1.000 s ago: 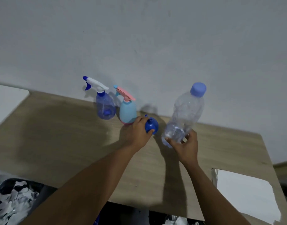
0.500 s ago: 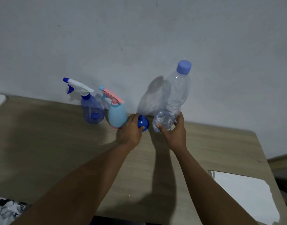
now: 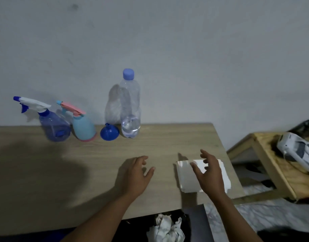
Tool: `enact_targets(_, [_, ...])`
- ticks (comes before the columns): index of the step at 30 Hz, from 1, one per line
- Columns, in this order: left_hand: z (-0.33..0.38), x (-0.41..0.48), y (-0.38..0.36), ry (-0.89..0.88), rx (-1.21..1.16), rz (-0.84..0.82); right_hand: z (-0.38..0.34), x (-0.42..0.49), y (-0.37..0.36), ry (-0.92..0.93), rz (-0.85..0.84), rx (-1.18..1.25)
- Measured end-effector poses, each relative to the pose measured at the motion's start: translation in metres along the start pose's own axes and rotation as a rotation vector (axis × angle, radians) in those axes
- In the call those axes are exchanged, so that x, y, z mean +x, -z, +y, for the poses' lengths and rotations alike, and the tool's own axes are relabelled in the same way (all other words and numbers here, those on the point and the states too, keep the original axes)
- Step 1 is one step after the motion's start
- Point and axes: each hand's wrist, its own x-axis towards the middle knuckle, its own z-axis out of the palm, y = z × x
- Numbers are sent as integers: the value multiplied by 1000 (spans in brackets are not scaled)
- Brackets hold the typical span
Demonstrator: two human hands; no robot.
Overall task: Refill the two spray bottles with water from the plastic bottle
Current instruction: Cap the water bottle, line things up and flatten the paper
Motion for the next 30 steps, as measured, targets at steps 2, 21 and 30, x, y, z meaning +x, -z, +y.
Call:
enact_targets(2, [20, -5, -20, -39, 51, -32, 31, 4, 23, -14, 1, -66])
enact_targets(21, [64, 13, -166, 121, 460, 42, 150, 54, 69, -107, -308, -236])
enact_targets(30, [70, 6, -169, 24, 604, 174, 148, 51, 74, -86, -261, -232])
